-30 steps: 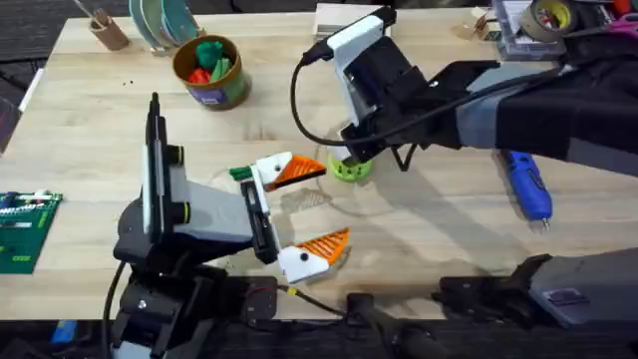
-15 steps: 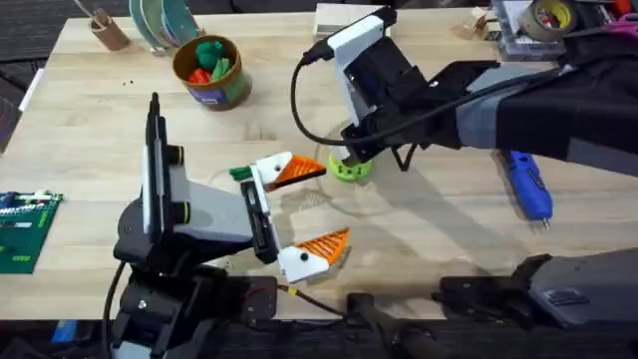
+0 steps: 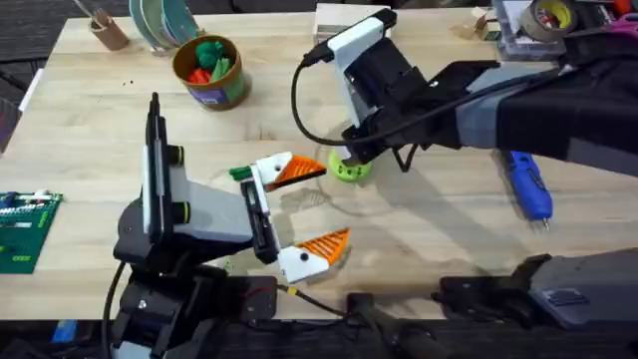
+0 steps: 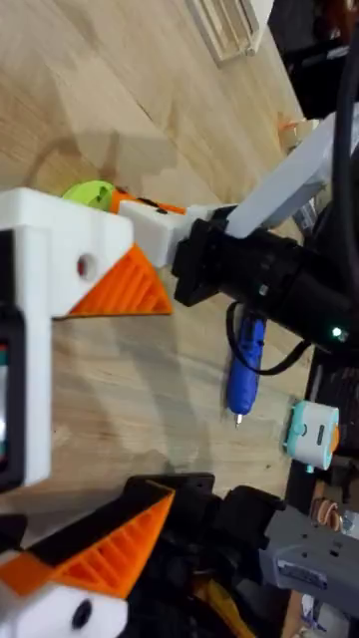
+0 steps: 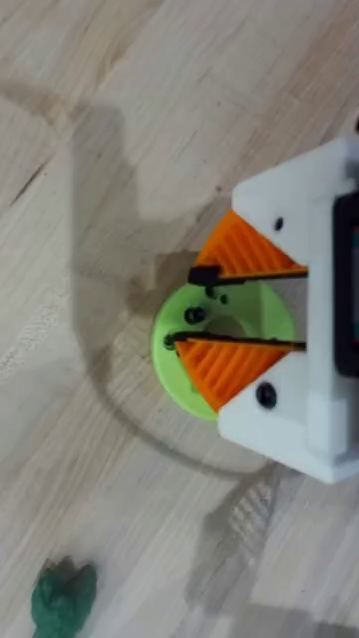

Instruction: Pick up the gripper from the table and insert it into the empty holder that is missing its gripper. Then pick up a screw, insert it into the mounting hole, and use the screwdriver to tighten it. Finally, clean up the table by picking up the vegetable and placing it into the bucket.

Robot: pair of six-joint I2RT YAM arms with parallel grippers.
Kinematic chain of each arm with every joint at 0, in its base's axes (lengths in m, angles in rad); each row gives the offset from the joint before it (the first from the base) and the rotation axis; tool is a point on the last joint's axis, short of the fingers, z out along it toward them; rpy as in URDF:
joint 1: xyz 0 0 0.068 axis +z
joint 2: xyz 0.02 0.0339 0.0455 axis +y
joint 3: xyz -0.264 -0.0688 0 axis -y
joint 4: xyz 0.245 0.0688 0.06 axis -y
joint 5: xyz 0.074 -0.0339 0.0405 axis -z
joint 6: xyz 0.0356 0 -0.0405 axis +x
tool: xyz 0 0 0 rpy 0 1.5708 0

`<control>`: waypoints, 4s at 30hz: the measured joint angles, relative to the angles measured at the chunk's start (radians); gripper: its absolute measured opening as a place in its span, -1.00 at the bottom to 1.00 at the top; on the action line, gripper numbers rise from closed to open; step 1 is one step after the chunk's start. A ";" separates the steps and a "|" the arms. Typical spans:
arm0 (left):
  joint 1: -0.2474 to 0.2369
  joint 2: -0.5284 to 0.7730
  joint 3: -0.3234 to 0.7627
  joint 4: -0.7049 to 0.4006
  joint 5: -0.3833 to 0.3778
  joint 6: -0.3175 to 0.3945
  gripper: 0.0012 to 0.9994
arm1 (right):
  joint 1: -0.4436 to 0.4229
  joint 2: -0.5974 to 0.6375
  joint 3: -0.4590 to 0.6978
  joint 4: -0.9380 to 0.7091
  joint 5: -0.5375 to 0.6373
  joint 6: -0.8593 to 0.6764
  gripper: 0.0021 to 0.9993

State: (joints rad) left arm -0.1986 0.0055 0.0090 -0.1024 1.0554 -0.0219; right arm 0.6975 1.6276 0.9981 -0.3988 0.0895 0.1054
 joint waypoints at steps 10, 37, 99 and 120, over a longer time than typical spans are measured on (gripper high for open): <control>0.000 0.000 0.000 0.000 0.000 0.000 0.99 | 0.000 0.001 0.000 0.000 0.000 0.000 -0.31; 0.000 0.000 0.000 0.000 0.000 0.000 0.98 | 0.001 0.018 0.008 0.002 0.007 0.000 -0.98; 0.000 0.000 0.000 0.000 0.000 0.000 0.99 | 0.068 -0.210 0.628 -0.537 -0.161 -0.272 -0.99; 0.000 0.000 0.000 0.000 0.000 0.000 0.99 | 0.320 -0.007 0.781 -0.705 -0.184 -0.286 -0.99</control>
State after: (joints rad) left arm -0.1986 0.0055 0.0090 -0.1024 1.0554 -0.0216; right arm 1.0173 1.6205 1.7795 -1.1038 -0.0948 -0.1806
